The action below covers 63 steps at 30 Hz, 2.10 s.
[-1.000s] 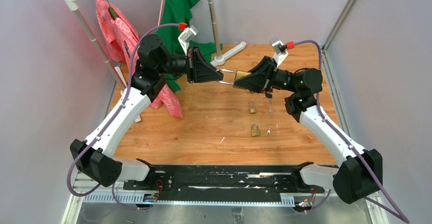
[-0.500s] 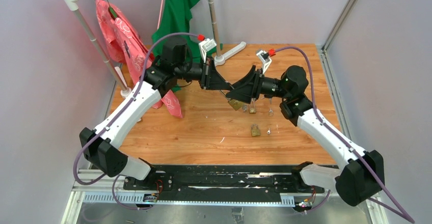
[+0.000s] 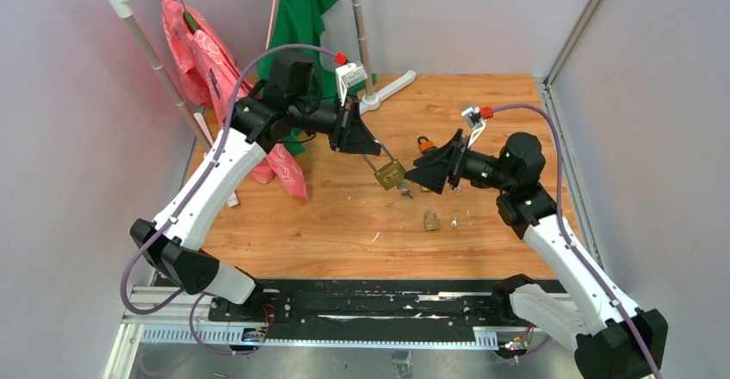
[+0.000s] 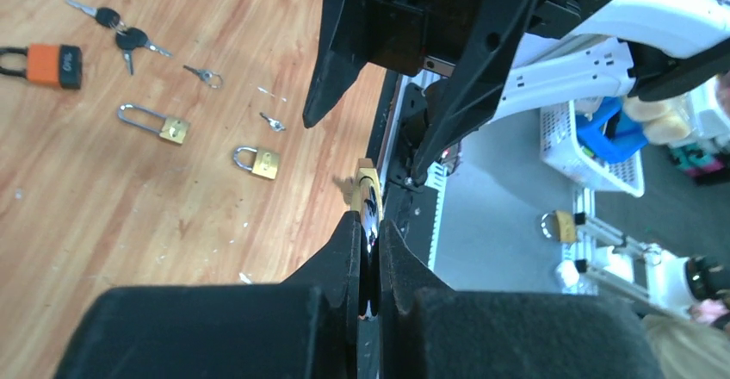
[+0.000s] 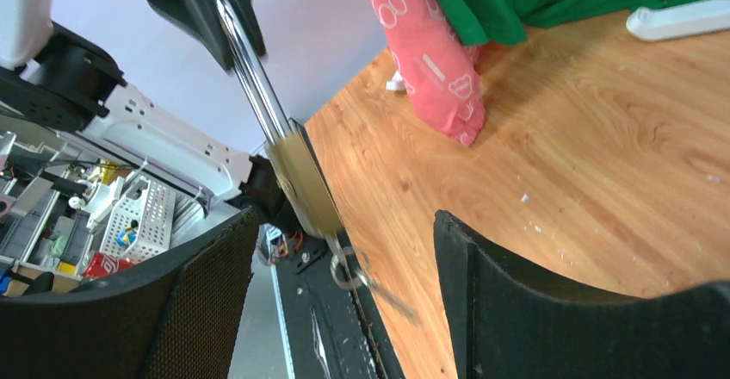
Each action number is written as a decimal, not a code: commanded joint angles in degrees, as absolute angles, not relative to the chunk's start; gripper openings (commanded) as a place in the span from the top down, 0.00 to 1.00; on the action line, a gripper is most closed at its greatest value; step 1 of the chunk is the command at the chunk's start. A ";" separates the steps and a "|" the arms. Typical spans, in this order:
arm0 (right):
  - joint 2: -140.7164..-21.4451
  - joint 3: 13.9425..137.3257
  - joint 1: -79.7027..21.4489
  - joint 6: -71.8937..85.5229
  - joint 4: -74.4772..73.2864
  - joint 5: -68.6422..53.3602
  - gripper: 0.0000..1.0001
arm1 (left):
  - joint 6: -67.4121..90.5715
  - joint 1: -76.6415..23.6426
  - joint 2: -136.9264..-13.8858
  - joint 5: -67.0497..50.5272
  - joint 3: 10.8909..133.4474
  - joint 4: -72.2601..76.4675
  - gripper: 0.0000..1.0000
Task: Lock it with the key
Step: Lock the lock.
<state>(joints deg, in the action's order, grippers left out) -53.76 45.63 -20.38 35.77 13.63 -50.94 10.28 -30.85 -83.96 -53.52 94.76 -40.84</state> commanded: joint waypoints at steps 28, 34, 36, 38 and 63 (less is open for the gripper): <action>-61.15 32.47 -26.02 42.64 50.45 -60.41 0.59 | 1.67 -31.03 -85.82 -57.39 104.38 -52.12 1.00; -63.58 33.42 -26.21 45.06 53.62 -62.66 0.70 | 1.68 -31.03 -86.73 -57.72 105.36 -52.12 1.00; -64.41 34.03 -26.47 45.69 54.18 -63.61 0.73 | 1.69 -31.03 -86.83 -57.74 105.46 -52.13 1.00; -65.58 34.60 -26.76 46.49 55.09 -64.60 0.80 | 1.67 -31.02 -86.92 -57.74 105.50 -52.15 1.00; -42.31 22.41 -27.43 34.45 10.23 -54.08 1.00 | 1.40 -27.42 -90.09 -55.18 104.78 -51.68 1.00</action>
